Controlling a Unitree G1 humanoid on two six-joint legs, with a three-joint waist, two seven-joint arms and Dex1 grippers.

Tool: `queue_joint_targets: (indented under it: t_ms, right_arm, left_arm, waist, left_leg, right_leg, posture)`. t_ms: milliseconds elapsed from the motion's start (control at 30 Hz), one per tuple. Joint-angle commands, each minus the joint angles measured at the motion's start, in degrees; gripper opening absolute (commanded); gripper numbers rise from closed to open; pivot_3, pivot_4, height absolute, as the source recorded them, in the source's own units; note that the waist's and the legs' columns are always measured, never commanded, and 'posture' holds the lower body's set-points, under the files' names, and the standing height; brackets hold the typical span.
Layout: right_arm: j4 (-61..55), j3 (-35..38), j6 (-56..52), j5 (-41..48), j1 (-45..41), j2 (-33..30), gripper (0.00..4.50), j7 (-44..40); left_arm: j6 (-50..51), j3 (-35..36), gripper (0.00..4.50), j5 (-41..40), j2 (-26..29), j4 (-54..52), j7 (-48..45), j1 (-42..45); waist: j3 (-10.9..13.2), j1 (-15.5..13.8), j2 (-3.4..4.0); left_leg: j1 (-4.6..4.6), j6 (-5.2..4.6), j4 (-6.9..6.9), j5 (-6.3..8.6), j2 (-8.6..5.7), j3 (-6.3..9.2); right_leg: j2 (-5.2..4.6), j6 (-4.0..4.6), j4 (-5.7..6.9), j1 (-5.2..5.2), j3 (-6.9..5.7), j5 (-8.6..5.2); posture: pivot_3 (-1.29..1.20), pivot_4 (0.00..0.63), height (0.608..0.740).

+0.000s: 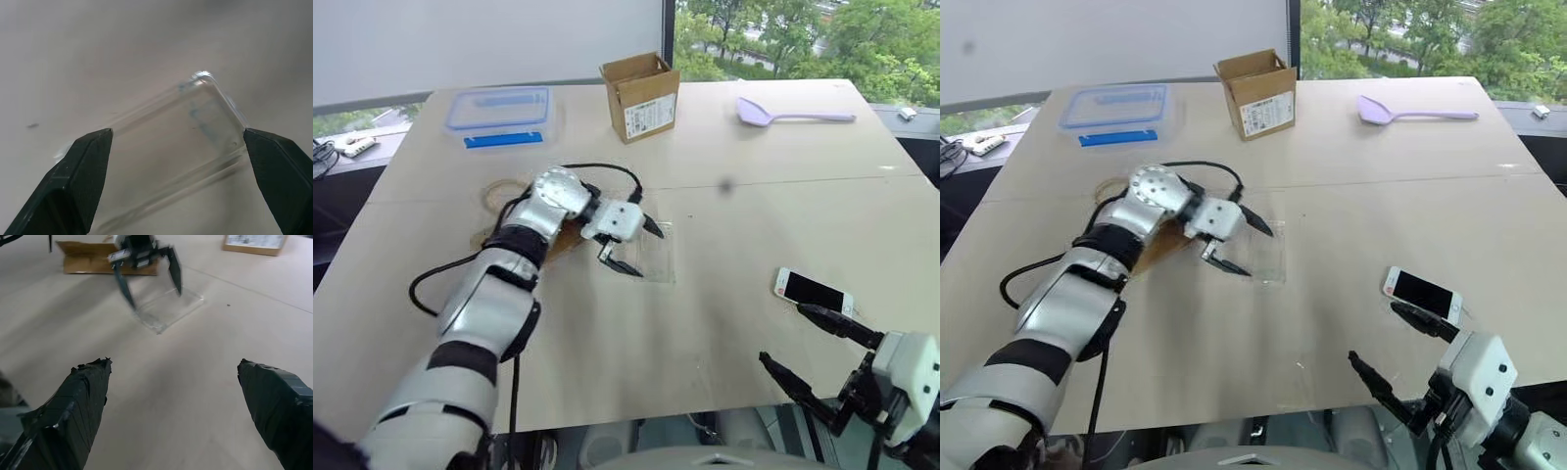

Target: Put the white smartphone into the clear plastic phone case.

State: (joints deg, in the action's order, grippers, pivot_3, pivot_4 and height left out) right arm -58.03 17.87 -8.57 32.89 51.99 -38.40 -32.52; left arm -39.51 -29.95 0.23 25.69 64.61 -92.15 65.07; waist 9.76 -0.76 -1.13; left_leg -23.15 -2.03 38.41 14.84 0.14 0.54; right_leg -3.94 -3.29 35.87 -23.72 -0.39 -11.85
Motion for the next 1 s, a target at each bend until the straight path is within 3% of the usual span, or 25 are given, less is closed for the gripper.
queue_joint_targets:
  t_ms: [33,67,100,133,267,300,367,467,600,833,1000]
  right_arm:
    - [-2.0,-2.1,5.7,-1.3,3.3,-1.4,4.50,3.5]
    - [-2.0,-2.6,6.7,-1.8,4.1,-1.9,4.50,4.5]
    - [-2.0,-3.3,7.6,-2.1,4.8,-2.5,4.50,5.4]
    - [-2.0,-3.8,8.4,-2.2,5.4,-3.0,4.50,6.3]
    - [-2.0,-6.0,10.4,-3.4,7.0,-4.6,4.50,9.3]
    - [-2.0,-6.6,10.4,-3.8,7.1,-4.9,4.50,10.0]
    - [-2.0,-7.3,10.2,-4.1,7.0,-5.6,4.50,11.0]
    - [-2.0,-7.5,9.9,-3.4,6.4,-6.7,4.50,11.9]
    - [-2.0,-7.5,8.2,-2.5,4.4,-7.4,4.50,12.2]
    - [-2.0,-6.8,9.3,-2.3,6.5,-7.9,4.50,11.2]
    - [-2.0,-8.4,10.1,-4.1,7.3,-7.6,4.50,12.3]
  left_arm:
    - [-4.2,-3.4,3.15,5.1,-1.1,5.8,-0.4,1.5]
    - [-4.6,-3.9,2.67,6.0,-1.3,6.8,-0.4,2.0]
    - [-4.7,-4.2,2.45,6.6,-1.3,7.6,-0.4,2.3]
    - [-4.9,-4.3,1.87,6.8,-1.4,8.2,-0.4,2.6]
    - [0.4,-2.5,0.23,2.2,-2.0,8.3,-0.4,3.3]
    - [1.9,-1.1,0.04,0.1,-2.2,7.6,-0.4,3.4]
    - [7.4,-1.7,0.04,-5.3,-1.2,5.2,-0.4,4.1]
    - [9.6,-3.9,0.80,-9.0,0.8,2.5,-0.4,4.4]
    - [8.9,-7.7,2.39,-11.5,3.5,0.0,-0.4,4.2]
    - [3.5,-14.4,2.39,-10.0,5.3,1.9,-0.4,4.5]
    - [-2.5,-11.1,2.39,-4.4,2.2,6.4,-0.4,4.1]
  waist:
    - [0.0,0.0,-0.02]
    - [0.0,0.0,-0.02]
    - [0.0,0.0,-0.03]
    - [0.0,0.0,-0.06]
    - [-0.1,0.0,-0.10]
    - [-0.1,0.0,-0.13]
    - [0.0,0.0,-0.18]
    - [0.0,0.0,-0.31]
    - [0.0,-0.1,-0.33]
    - [0.1,-0.2,-0.35]
    - [0.0,-0.2,-0.39]
  left_leg:
    - [0.06,-0.01,0.00,0.01,0.00,-0.06]
    - [0.10,-0.01,0.00,0.01,0.03,-0.08]
    - [0.12,-0.01,0.00,0.01,0.04,-0.08]
    - [0.15,-0.01,0.00,0.01,0.08,-0.11]
    - [0.28,-0.02,0.03,0.01,0.18,-0.08]
    - [0.29,-0.02,0.06,0.01,0.20,-0.08]
    - [0.21,-0.02,0.12,0.01,0.22,-0.07]
    - [0.07,-0.01,0.14,0.01,0.21,-0.08]
    - [0.03,-0.04,0.13,0.03,0.17,-0.07]
    - [0.03,-0.04,0.17,0.03,0.16,-0.06]
    - [0.04,-0.04,0.19,0.03,0.15,-0.09]
  right_leg:
    - [0.00,-0.16,0.01,0.01,0.04,-0.15]
    - [0.00,-0.12,0.03,0.02,0.05,-0.19]
    - [0.01,-0.10,0.03,0.03,0.05,-0.20]
    - [0.01,-0.11,0.04,0.04,0.06,-0.20]
    - [0.03,-0.10,0.11,0.14,0.06,-0.20]
    - [0.03,-0.10,0.12,0.15,0.05,-0.20]
    - [0.04,-0.11,0.12,0.14,0.05,-0.19]
    - [0.01,-0.11,0.11,0.03,0.07,-0.18]
    - [0.02,0.05,0.08,0.03,0.08,-0.08]
    - [0.02,0.09,0.09,0.04,0.07,-0.07]
    - [0.02,-0.09,0.09,0.04,0.08,-0.18]
  posture:
    - [0.00,0.150,0.740]
    - [0.00,0.150,0.740]
    - [0.00,0.150,0.740]
    - [0.00,0.150,0.740]
    - [0.00,0.150,0.740]
    - [0.00,0.150,0.740]
    - [0.00,0.150,0.740]
    - [0.00,0.150,0.740]
    - [0.00,0.150,0.740]
    - [0.00,0.150,0.740]
    - [0.00,0.150,0.740]
